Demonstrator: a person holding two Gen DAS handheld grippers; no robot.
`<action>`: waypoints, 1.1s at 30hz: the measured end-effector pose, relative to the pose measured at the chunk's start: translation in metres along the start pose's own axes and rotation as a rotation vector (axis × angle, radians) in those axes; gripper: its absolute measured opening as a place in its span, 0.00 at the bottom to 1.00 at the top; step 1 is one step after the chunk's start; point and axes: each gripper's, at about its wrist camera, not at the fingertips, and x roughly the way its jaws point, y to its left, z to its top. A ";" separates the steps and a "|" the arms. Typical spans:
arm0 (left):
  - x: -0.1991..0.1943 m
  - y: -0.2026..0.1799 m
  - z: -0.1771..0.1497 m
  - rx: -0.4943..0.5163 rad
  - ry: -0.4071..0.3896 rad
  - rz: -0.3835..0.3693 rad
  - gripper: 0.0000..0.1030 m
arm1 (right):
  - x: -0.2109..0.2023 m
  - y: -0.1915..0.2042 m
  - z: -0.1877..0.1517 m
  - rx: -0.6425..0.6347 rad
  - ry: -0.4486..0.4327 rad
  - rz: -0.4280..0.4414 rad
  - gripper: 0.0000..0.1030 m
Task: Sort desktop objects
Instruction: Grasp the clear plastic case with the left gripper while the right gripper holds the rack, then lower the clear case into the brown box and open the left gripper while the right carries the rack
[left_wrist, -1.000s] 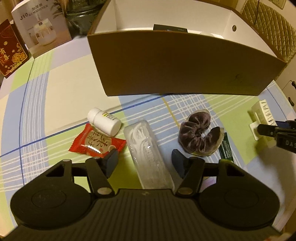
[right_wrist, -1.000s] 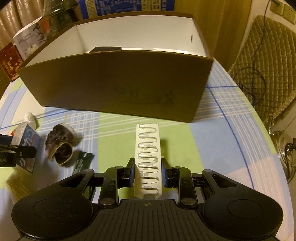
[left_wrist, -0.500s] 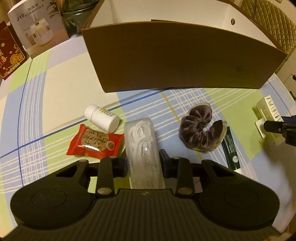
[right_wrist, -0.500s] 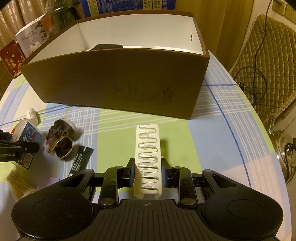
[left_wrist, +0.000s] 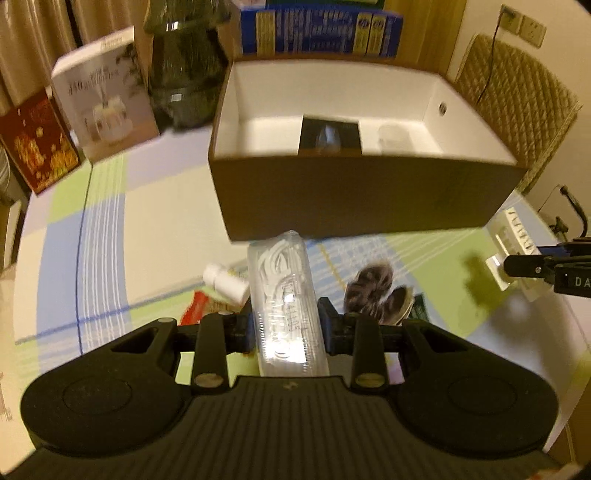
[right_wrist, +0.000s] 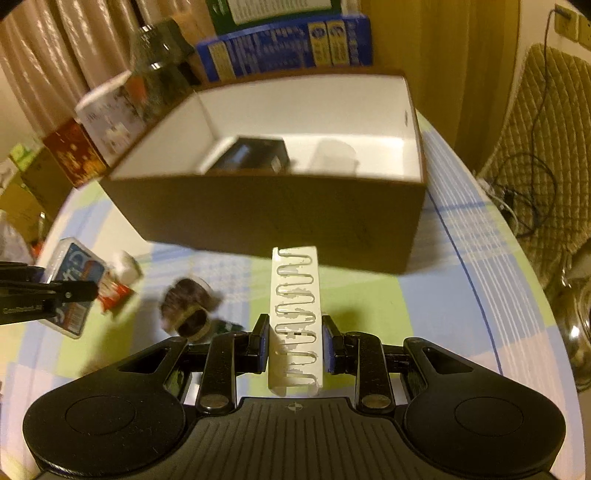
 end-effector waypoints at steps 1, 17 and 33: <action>-0.004 0.000 0.005 0.005 -0.014 -0.001 0.27 | -0.004 0.001 0.005 -0.002 -0.011 0.010 0.24; 0.015 0.006 0.122 0.078 -0.129 -0.024 0.27 | 0.002 -0.019 0.107 0.008 -0.155 -0.023 0.24; 0.140 0.006 0.202 0.140 0.005 0.038 0.28 | 0.092 -0.065 0.166 0.036 -0.047 -0.137 0.24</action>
